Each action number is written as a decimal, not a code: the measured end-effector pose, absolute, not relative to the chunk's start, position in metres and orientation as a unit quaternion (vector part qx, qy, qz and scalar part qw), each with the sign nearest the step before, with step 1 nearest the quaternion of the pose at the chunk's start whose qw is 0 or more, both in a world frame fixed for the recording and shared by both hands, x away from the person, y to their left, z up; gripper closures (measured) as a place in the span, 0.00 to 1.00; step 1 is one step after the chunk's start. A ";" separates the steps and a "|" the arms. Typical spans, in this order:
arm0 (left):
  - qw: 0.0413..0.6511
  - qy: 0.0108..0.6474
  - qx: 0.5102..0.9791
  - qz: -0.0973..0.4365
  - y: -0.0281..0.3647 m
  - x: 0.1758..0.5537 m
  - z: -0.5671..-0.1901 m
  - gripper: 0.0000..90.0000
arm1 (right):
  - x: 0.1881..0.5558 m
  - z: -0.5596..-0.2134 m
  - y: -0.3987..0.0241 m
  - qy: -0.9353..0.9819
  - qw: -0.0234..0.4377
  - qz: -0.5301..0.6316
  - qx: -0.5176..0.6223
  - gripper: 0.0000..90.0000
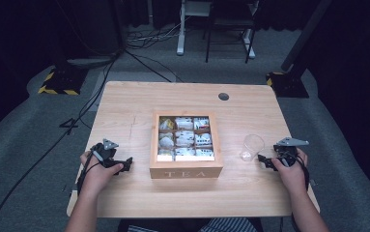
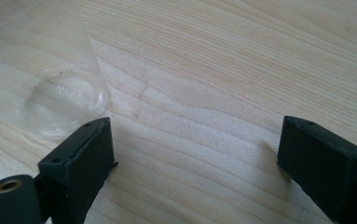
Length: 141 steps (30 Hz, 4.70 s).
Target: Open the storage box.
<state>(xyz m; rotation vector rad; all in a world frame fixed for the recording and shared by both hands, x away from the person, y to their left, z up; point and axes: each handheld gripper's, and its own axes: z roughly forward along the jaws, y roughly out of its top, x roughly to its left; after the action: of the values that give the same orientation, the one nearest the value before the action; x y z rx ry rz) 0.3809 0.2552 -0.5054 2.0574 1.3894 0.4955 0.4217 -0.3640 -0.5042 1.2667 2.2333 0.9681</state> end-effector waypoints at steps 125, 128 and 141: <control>0.312 0.356 0.874 0.110 0.156 0.339 -0.429 0.37 | 0.418 -0.504 -0.361 0.798 0.198 0.348 0.450 0.16; 0.315 0.357 0.873 0.108 0.156 0.339 -0.429 0.37 | 0.416 -0.504 -0.361 0.795 0.199 0.349 0.453 0.17; 0.326 0.361 0.866 0.116 0.157 0.337 -0.423 0.48 | 0.415 -0.504 -0.360 0.795 0.200 0.349 0.455 0.17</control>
<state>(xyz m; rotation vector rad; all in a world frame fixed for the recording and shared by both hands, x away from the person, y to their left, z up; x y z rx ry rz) 0.3371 0.1574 -0.4235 2.2703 0.9460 0.3037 0.4149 -0.3597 -0.5038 1.2709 2.2206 0.9753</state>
